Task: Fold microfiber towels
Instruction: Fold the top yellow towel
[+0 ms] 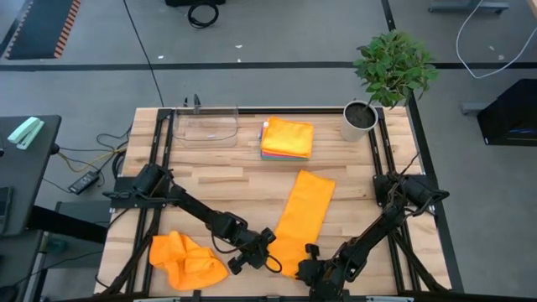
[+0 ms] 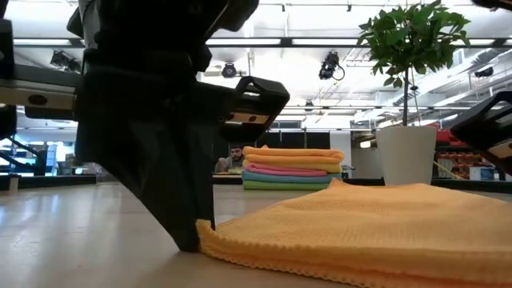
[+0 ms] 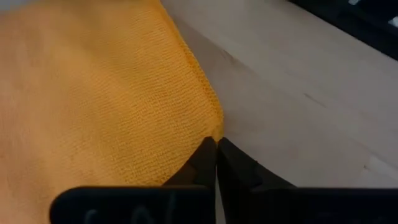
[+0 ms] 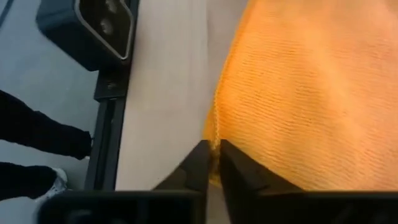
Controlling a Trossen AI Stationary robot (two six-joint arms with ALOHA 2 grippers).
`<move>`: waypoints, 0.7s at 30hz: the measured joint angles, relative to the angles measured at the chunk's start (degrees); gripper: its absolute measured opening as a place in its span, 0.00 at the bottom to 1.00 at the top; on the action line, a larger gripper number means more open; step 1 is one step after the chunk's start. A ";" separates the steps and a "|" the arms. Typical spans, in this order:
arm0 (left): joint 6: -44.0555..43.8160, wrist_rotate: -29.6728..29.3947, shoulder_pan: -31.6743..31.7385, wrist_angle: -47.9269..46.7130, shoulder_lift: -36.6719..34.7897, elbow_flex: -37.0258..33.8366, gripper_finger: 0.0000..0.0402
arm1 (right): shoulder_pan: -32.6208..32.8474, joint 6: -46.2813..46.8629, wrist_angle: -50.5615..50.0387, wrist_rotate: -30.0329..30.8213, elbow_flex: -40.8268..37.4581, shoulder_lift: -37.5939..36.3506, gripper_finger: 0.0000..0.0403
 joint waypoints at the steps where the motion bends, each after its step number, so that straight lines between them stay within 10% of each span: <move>1: -0.99 -0.02 0.00 0.01 0.00 0.00 0.03 | -0.01 0.64 -0.14 0.01 -0.08 -0.27 0.09; 21: -60.06 4.26 -5.12 12.67 -11.93 -0.12 0.01 | 5.03 18.61 -4.99 -0.48 -0.57 -17.46 0.01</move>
